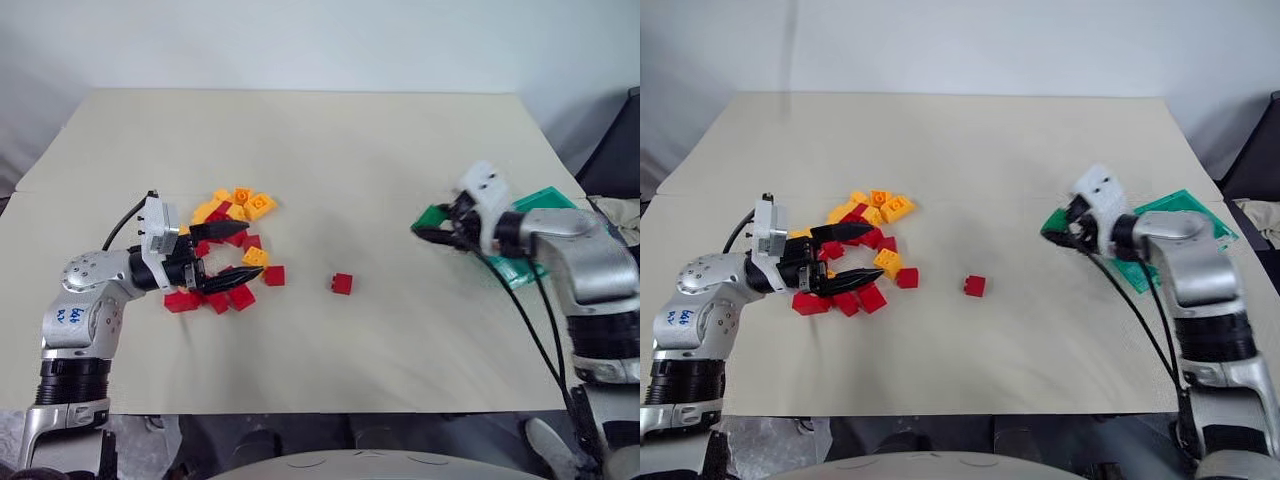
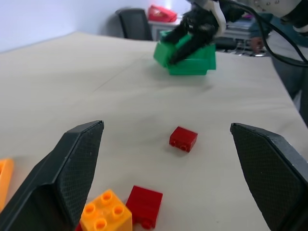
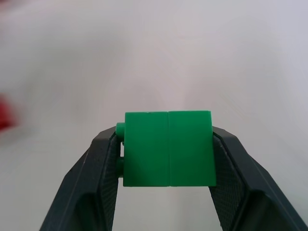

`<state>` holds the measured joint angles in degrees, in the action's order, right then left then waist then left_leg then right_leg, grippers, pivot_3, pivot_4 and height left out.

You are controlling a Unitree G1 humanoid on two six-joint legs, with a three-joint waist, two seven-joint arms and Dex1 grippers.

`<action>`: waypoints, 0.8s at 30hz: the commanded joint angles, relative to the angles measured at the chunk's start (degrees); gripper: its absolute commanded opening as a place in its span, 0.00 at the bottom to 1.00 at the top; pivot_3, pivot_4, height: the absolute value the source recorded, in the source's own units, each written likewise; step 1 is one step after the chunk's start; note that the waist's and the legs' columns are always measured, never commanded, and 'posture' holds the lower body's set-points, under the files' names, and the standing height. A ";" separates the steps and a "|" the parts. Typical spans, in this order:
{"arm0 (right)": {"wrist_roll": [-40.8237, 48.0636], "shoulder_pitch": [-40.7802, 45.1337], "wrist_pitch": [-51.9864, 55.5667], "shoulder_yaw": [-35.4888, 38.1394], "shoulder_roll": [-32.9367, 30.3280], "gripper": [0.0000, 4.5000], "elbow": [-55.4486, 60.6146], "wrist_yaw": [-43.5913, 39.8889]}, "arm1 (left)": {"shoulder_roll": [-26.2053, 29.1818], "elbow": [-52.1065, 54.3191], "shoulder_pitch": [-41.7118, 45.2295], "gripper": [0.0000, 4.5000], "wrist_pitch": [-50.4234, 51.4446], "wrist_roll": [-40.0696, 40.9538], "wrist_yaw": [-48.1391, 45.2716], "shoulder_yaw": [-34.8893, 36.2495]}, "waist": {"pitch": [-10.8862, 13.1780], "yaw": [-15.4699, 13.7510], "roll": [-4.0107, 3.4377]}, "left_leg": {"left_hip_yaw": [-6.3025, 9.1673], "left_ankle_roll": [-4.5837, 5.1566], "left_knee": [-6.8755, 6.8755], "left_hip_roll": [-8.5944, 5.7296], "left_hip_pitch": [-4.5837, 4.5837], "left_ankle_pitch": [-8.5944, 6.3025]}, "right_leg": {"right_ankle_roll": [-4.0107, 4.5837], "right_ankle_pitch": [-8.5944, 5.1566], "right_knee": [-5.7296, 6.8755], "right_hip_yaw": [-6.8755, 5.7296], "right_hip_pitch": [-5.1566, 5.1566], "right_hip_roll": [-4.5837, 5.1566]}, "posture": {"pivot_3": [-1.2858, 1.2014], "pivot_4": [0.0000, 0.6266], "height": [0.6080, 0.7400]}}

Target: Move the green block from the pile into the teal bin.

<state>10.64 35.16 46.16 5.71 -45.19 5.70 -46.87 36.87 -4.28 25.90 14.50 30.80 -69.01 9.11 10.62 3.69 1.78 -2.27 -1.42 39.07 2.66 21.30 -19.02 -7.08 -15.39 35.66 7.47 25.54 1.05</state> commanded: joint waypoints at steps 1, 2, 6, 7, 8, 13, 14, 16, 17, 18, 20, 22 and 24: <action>-1.61 -3.39 1.62 8.17 -4.11 0.47 5.33 5.31 | -2.32 -1.20 3.81 1.00 -3.62 -1.55 -3.14 -4.14 | 0.00 -0.52 0.00 | -0.01 0.00 0.00 -0.02 0.00 0.00 | -0.01 0.00 -0.03 0.01 -0.02 0.01 | 0.52 0.24 1.00; -1.69 -4.37 1.87 9.31 -4.76 0.47 6.06 6.26 | -3.21 -1.77 4.80 1.00 -4.01 -1.74 -3.53 -4.97 | 0.00 -0.57 0.00 | -0.03 0.00 0.00 -0.04 0.00 0.00 | -0.02 0.01 -0.05 0.02 -0.03 0.01 | 0.52 0.24 1.00; -1.75 -6.25 1.61 11.88 -5.05 0.47 6.59 9.58 | -6.61 -5.46 8.63 1.00 -6.27 -3.05 -4.08 -7.18 | 0.00 -0.19 0.00 | -0.10 0.01 0.00 -0.03 -0.06 0.00 | -0.06 0.04 -0.03 0.17 -0.04 -0.09 | 0.52 0.24 1.00; -3.32 -6.82 0.75 11.37 -5.23 0.47 5.27 11.36 | -8.31 -7.95 10.74 1.00 -7.58 -4.22 -4.10 -8.50 | 0.00 -0.18 0.00 | -0.09 0.01 0.00 0.00 -0.09 0.00 | -0.06 0.04 -0.02 0.20 -0.04 -0.14 | 0.52 0.24 1.00; -4.29 -7.24 -0.56 10.95 -5.08 0.47 3.60 12.57 | -10.25 -10.60 13.12 1.00 -8.56 -5.18 -3.73 -9.55 | 0.00 -0.29 0.00 | -0.09 0.02 0.00 0.00 -0.10 0.00 | -0.06 0.04 0.01 0.24 -0.04 -0.18 | 0.52 0.24 1.00; -4.98 -7.04 -4.09 8.98 -4.14 0.47 -1.29 14.37 | -14.58 -18.14 18.53 1.00 -12.35 -8.36 -2.66 -10.98 | 0.00 -0.16 0.00 | -0.19 0.07 0.02 -0.03 -0.09 0.02 | -0.16 0.10 -0.04 0.50 -0.04 -0.27 | 0.52 0.24 1.00; -5.16 -6.97 -4.30 8.50 -4.04 0.55 -2.14 14.77 | -15.18 -19.32 19.10 1.00 -13.38 -8.80 -3.12 -11.27 | 0.00 -0.09 -0.01 | -0.18 0.09 0.02 -0.03 -0.12 0.01 | -0.17 0.11 -0.04 0.58 -0.04 -0.30 | 0.52 0.24 1.00; -5.40 -6.83 -3.09 7.89 -4.11 0.70 -2.96 15.60 | -15.83 -20.83 19.81 1.00 -14.61 -9.51 -3.91 -11.74 | 0.00 -0.11 -0.01 | -0.18 0.17 0.01 -0.03 -0.14 -0.04 | -0.18 0.11 -0.05 0.68 -0.02 -0.36 | 0.52 0.24 1.00; -5.39 -6.88 -2.46 7.58 -4.24 0.77 -2.98 15.60 | -15.98 -21.26 20.02 1.00 -15.09 -9.88 -4.21 -11.95 | 0.00 -0.12 -0.02 | -0.18 0.18 0.01 -0.03 -0.14 -0.04 | -0.18 0.11 -0.05 0.68 -0.01 -0.36 | 0.52 0.24 1.00; -5.28 -7.07 -2.38 7.31 -4.45 0.83 -2.64 15.33 | -15.90 -21.56 20.19 1.00 -15.22 -10.50 -4.08 -12.23 | 0.00 -0.12 -0.02 | -0.18 0.18 0.01 -0.02 -0.14 -0.04 | -0.18 0.11 -0.05 0.68 0.00 -0.36 | 0.52 0.24 1.00; -5.09 -7.06 -2.47 7.12 -4.72 0.99 -2.01 15.23 | -15.65 -21.94 20.44 1.00 -14.75 -11.35 -3.65 -12.55 | 0.00 -0.21 -0.02 | -0.18 0.18 0.01 -0.02 -0.12 -0.04 | -0.18 0.11 -0.04 0.69 0.02 -0.35 | 0.52 0.24 1.00; -4.72 -6.80 -2.79 7.18 -5.29 0.99 -1.06 14.69 | -15.21 -21.91 20.53 1.00 -14.18 -12.10 -2.31 -12.15 | 0.00 -0.32 -0.02 | -0.18 0.19 0.01 -0.02 -0.12 -0.04 | -0.19 0.12 -0.04 0.69 0.02 -0.35 | 0.52 0.24 1.00; -3.87 -6.48 -3.95 7.49 -5.92 0.99 0.40 13.27 | -14.55 -20.92 20.24 1.00 -12.93 -11.65 -1.02 -10.94 | 0.00 -0.32 -0.02 | -0.18 0.19 0.01 -0.02 -0.12 -0.05 | -0.19 0.12 -0.04 0.69 0.02 -0.35 | 0.52 0.24 1.00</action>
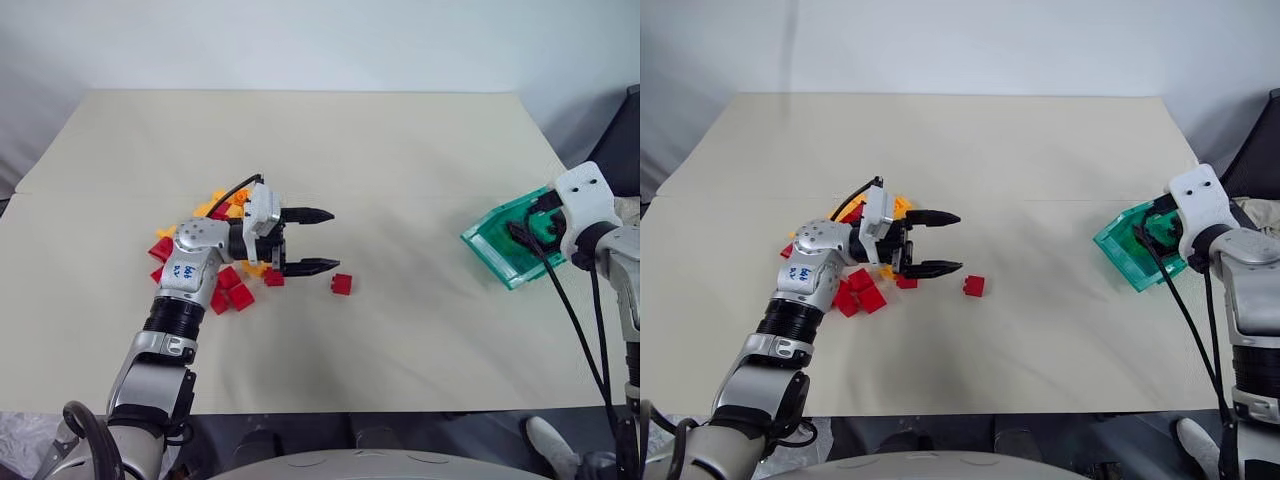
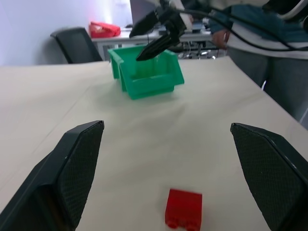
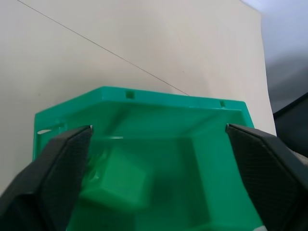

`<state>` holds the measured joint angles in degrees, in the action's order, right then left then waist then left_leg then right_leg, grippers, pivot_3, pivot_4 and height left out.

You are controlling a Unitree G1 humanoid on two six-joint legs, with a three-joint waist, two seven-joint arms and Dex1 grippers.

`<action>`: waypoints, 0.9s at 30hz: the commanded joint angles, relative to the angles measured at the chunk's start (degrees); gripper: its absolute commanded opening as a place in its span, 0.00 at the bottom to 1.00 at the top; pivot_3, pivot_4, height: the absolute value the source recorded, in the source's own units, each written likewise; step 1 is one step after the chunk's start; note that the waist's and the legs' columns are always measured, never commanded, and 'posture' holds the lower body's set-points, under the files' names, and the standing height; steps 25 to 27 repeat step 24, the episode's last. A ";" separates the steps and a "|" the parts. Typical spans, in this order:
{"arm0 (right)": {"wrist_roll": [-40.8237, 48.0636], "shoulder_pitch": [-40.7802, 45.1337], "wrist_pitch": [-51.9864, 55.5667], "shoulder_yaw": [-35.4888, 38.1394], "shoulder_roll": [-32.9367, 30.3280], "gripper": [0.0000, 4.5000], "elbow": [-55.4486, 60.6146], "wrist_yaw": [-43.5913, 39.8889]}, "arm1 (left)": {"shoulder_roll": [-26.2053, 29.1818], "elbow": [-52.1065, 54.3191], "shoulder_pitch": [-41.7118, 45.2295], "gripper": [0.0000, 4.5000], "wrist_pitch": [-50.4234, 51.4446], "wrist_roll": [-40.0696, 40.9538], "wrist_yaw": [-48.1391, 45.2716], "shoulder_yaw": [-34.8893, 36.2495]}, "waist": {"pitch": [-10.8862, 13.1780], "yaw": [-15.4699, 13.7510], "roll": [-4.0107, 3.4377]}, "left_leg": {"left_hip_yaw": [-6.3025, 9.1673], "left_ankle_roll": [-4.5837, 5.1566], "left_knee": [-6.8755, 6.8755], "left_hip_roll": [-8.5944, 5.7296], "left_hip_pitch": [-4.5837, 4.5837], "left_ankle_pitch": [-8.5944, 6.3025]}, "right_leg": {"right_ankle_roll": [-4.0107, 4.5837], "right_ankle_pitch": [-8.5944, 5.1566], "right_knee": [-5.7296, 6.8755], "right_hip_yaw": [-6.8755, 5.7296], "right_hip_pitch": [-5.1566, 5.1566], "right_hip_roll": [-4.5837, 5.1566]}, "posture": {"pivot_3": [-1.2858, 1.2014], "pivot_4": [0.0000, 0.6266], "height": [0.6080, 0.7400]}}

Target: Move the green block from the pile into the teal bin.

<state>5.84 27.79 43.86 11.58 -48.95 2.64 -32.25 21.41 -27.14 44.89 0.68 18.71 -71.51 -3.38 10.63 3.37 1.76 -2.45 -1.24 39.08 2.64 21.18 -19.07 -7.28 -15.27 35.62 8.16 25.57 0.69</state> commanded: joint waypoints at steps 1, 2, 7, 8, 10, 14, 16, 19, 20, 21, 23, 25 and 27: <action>2.20 1.33 -1.02 1.85 -2.23 0.99 4.70 -2.59 | 1.54 3.07 0.87 1.00 2.41 1.75 1.77 2.74 | 0.00 0.00 0.00 | 0.00 0.00 0.00 0.00 0.00 0.00 | 0.00 0.00 0.00 0.00 0.00 0.00 | 0.52 0.24 1.00; 3.17 1.60 -0.26 1.87 -2.37 0.99 5.77 -3.59 | 2.22 4.28 0.41 1.00 4.25 3.05 2.17 3.90 | 0.01 0.12 -0.01 | 0.00 0.00 0.00 0.00 0.00 0.00 | 0.00 0.00 0.00 0.00 0.00 0.00 | 0.52 0.24 1.00; 10.57 -0.27 -1.13 1.76 -2.47 0.99 11.86 -11.94 | 8.08 12.79 -5.06 1.00 11.75 5.54 5.69 8.43 | 0.01 0.51 -0.02 | 0.04 0.06 -0.02 0.09 -0.02 -0.04 | 0.00 0.00 0.03 -0.01 0.01 -0.06 | 0.52 0.24 1.00; 12.16 -1.03 -2.31 1.28 -2.33 0.99 13.01 -14.32 | 9.93 14.37 -6.80 1.00 12.97 6.05 6.25 9.87 | 0.01 0.54 -0.02 | 0.05 0.07 -0.03 0.10 -0.03 -0.04 | 0.00 0.00 0.04 -0.01 0.01 -0.06 | 0.52 0.24 1.00; 15.60 -2.64 -4.92 0.53 -1.62 0.99 15.00 -19.11 | 13.45 17.00 -10.45 1.00 13.67 6.58 6.43 12.36 | 0.01 0.49 -0.02 | 0.07 0.07 -0.03 0.12 -0.02 -0.04 | 0.00 0.00 0.03 -0.03 0.00 -0.05 | 0.52 0.24 1.00; 15.56 -3.99 -12.66 -3.25 0.63 0.99 12.91 -22.78 | 19.18 18.85 -18.06 1.00 10.49 5.36 5.22 15.77 | 0.01 0.33 -0.01 | 0.05 0.06 -0.02 0.12 -0.01 -0.05 | 0.00 0.00 0.01 -0.05 -0.01 -0.03 | 0.52 0.24 1.00; 13.25 -4.04 -17.19 -6.53 3.16 0.99 8.79 -22.50 | 21.79 20.69 -23.67 1.00 8.90 5.10 5.74 18.83 | -0.03 0.92 0.05 | -0.01 0.04 -0.01 0.12 -0.08 -0.06 | 0.01 0.00 0.00 -0.03 -0.02 -0.01 | 0.52 0.24 1.00; 14.67 -4.80 -19.68 -7.84 5.14 0.99 6.54 -24.86 | 23.22 24.03 -28.05 1.00 11.47 7.27 7.63 21.36 | 0.02 1.09 0.07 | -0.01 0.03 -0.01 0.15 -0.05 -0.08 | 0.05 -0.03 0.03 -0.05 -0.01 0.01 | 0.52 0.24 1.00; 15.01 -5.85 -21.19 -8.07 5.30 0.99 6.54 -26.14 | 23.47 25.26 -29.59 1.00 11.67 7.68 8.10 22.26 | 0.04 0.85 0.05 | 0.02 0.03 -0.01 0.15 -0.01 -0.08 | 0.05 -0.03 0.02 -0.10 -0.01 0.03 | 0.52 0.24 1.00; 16.10 -6.71 -21.95 -8.13 5.50 0.99 6.57 -27.87 | 23.75 26.24 -30.97 1.00 11.85 7.99 8.39 23.08 | 0.04 0.66 0.06 | 0.03 0.03 -0.01 0.13 0.00 -0.08 | 0.05 -0.03 0.03 -0.12 -0.01 0.05 | 0.52 0.24 1.00; 17.19 -7.89 -22.79 -8.46 5.35 0.99 6.42 -30.51 | 24.31 27.26 -33.27 1.00 11.25 7.86 8.52 24.35 | 0.04 0.53 0.06 | 0.04 0.02 -0.01 0.13 0.00 -0.09 | 0.05 -0.03 -0.01 -0.13 -0.02 0.06 | 0.52 0.24 1.00; 17.40 -8.06 -23.08 -8.50 5.47 0.99 6.09 -31.01 | 24.50 27.58 -34.47 1.00 10.41 7.45 8.62 24.87 | 0.04 0.53 0.06 | 0.03 0.01 -0.01 0.13 0.00 -0.09 | 0.05 -0.03 -0.02 -0.13 -0.02 0.06 | 0.52 0.24 1.00; 17.40 -8.06 -23.08 -8.50 5.47 0.99 6.09 -31.01 | 24.50 27.58 -34.47 1.00 10.41 7.45 8.62 24.87 | 0.04 0.53 0.06 | 0.03 0.01 -0.01 0.13 0.00 -0.09 | 0.05 -0.03 -0.02 -0.13 -0.02 0.06 | 0.52 0.24 1.00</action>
